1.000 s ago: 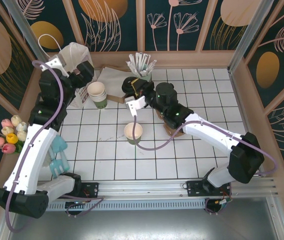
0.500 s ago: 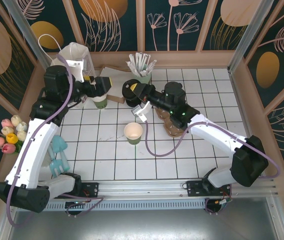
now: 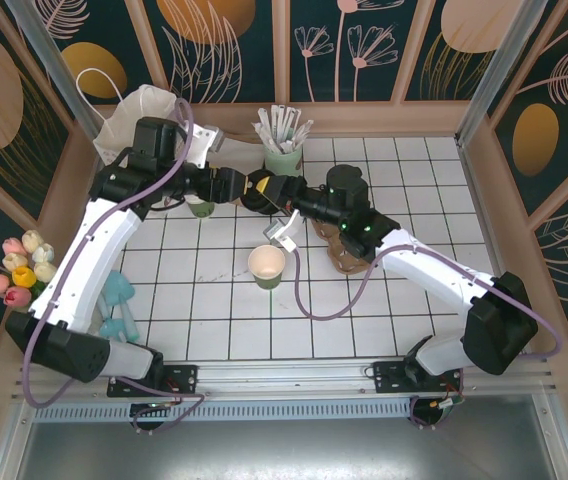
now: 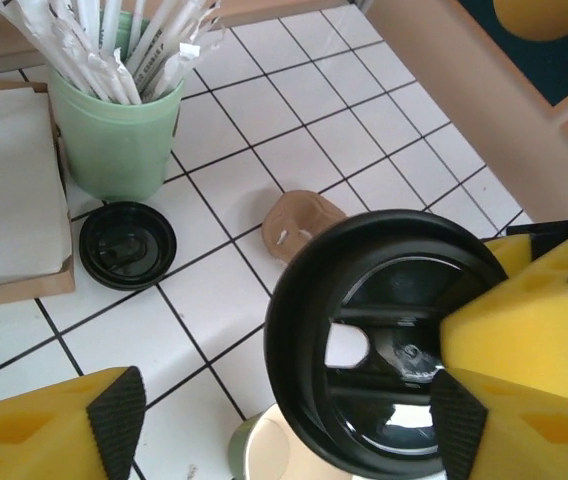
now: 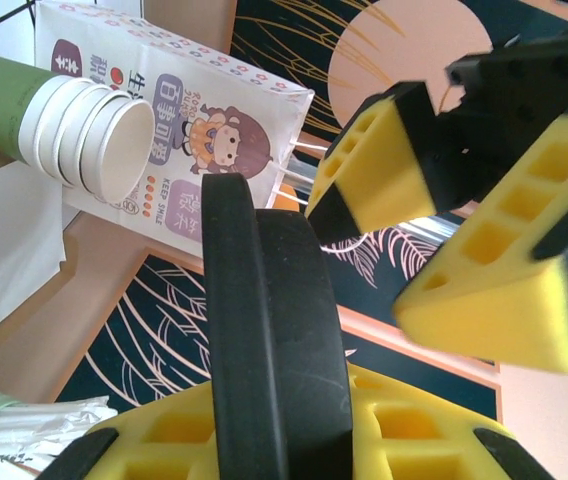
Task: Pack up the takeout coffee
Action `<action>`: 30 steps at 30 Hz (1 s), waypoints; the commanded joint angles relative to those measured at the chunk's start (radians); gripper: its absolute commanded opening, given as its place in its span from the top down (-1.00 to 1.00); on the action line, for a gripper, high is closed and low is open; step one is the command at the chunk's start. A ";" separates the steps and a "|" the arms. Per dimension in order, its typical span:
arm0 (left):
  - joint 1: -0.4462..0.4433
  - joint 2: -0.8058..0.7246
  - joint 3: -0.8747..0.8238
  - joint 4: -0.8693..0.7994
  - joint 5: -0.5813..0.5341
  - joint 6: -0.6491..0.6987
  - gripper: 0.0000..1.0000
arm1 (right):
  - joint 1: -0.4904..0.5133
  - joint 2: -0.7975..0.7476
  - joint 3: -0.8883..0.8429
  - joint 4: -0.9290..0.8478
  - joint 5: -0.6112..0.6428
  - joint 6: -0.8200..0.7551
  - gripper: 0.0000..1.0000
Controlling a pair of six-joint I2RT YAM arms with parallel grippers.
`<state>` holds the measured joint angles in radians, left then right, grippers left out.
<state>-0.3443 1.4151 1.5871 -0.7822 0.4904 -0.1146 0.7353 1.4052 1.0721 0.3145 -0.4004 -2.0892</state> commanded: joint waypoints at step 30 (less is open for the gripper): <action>0.001 0.121 0.077 -0.151 0.203 0.112 0.09 | 0.008 -0.035 -0.028 0.034 -0.073 -0.442 1.00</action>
<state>-0.3443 1.5330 1.6657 -0.9215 0.6724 -0.0185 0.7383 1.3941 1.0355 0.3187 -0.4286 -2.0892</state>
